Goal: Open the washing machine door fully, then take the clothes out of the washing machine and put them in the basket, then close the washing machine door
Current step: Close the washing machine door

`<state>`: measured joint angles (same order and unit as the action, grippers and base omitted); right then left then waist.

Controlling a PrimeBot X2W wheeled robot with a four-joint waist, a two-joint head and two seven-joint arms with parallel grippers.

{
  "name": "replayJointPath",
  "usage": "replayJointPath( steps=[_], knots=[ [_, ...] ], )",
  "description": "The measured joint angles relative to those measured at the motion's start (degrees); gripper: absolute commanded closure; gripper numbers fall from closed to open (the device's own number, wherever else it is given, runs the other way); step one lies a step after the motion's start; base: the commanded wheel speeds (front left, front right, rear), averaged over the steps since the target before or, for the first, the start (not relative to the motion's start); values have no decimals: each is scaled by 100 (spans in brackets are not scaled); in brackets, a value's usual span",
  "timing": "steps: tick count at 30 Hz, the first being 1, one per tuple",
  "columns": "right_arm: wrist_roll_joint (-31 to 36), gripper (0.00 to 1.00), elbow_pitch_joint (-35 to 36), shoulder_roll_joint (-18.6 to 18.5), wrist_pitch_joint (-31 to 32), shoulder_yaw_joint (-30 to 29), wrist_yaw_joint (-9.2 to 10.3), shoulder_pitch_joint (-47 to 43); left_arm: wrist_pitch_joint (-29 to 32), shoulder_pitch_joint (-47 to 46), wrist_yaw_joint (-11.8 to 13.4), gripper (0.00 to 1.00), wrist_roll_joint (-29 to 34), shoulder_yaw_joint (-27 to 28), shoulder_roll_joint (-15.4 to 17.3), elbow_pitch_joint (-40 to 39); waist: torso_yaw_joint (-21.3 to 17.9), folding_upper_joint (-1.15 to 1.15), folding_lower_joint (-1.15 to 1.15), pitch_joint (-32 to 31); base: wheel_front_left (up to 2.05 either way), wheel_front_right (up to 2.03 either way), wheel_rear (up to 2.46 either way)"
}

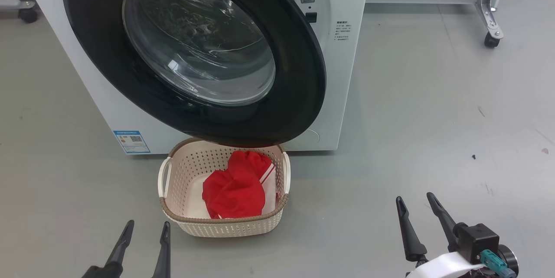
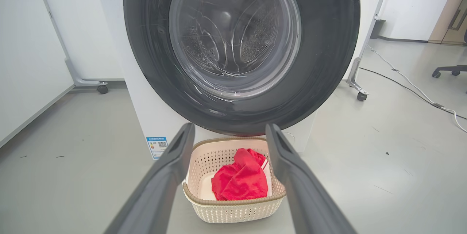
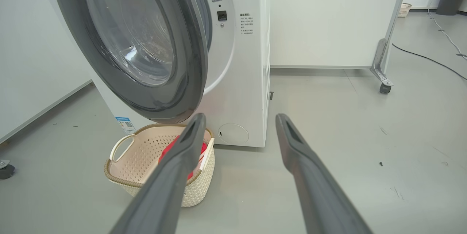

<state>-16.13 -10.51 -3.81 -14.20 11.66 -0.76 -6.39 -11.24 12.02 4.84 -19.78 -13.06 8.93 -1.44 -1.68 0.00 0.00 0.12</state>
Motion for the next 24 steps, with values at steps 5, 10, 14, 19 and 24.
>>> replayJointPath(
  steps=[5, 10, 14, 19, 24],
  knots=[
    [0, 0, 3, 3, 0, -4, 0, 0, 0, -1, 11, 0, 30, -19, -9, 62, -2, 0, 0, -12, 0, 0, 0],
    [0, 0, 19, 4, 0, -11, 0, 0, -1, -2, 19, 0, 114, -38, -25, 90, 9, 0, 0, -24, 0, 0, 0],
    [-2, 100, 23, 7, 0, -15, -1, 0, -19, -3, 20, 0, 123, -66, -47, 104, 25, 0, 0, -36, 0, 0, 0],
    [-12, 100, 25, 10, 0, -18, -11, 0, -51, -5, 24, 0, 125, -89, -75, 130, 43, 0, 0, -42, 0, 0, 0],
    [-12, 100, 31, 2, 0, -35, -15, 0, -51, -32, 24, 0, 167, -182, -83, 135, 88, 0, 0, -33, 0, 0, 0]
  ],
)
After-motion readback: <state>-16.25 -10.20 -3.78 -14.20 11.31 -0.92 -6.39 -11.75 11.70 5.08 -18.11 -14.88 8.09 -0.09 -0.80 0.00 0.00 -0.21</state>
